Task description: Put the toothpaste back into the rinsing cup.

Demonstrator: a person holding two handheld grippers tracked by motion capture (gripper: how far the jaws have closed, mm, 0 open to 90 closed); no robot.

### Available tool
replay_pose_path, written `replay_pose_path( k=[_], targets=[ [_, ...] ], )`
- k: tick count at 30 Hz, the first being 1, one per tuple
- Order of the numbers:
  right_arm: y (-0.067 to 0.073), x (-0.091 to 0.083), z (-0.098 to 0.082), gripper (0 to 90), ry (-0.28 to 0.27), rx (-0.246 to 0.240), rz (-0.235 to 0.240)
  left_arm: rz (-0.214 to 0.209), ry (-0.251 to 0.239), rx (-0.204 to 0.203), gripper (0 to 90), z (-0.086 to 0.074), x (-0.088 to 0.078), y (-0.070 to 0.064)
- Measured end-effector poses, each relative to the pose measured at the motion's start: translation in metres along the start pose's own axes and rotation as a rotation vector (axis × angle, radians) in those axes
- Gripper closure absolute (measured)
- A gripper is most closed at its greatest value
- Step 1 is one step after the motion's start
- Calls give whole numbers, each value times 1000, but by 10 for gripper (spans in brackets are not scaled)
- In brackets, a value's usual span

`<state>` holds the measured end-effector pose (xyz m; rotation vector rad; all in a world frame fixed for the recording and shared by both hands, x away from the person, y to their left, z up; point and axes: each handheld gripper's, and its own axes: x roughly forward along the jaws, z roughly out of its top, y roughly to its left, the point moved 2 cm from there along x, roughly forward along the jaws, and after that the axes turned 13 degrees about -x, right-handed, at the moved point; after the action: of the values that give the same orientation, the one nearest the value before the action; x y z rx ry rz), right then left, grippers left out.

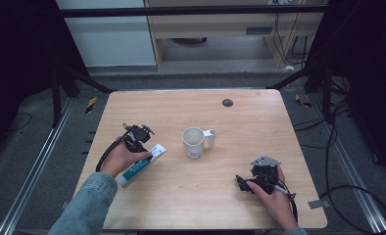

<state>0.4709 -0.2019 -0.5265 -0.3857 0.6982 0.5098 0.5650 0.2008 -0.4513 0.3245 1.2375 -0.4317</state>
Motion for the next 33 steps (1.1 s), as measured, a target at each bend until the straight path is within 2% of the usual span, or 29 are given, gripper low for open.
replay_pose_path(
  k=[6,16,22,23,33],
  targets=[
    [0,0,0,8,0,0,0,-4,6,2,460,4,10,-2],
    [0,0,0,8,0,0,0,-17,14,-21,477,3,23,0],
    [0,0,0,8,0,-1,-1,-16,24,-11,475,5,26,-1],
    [0,0,0,8,0,-1,-1,-33,20,-25,476,5,26,-1],
    [0,0,0,8,0,0,0,-21,17,-18,487,7,27,-3]
  ],
)
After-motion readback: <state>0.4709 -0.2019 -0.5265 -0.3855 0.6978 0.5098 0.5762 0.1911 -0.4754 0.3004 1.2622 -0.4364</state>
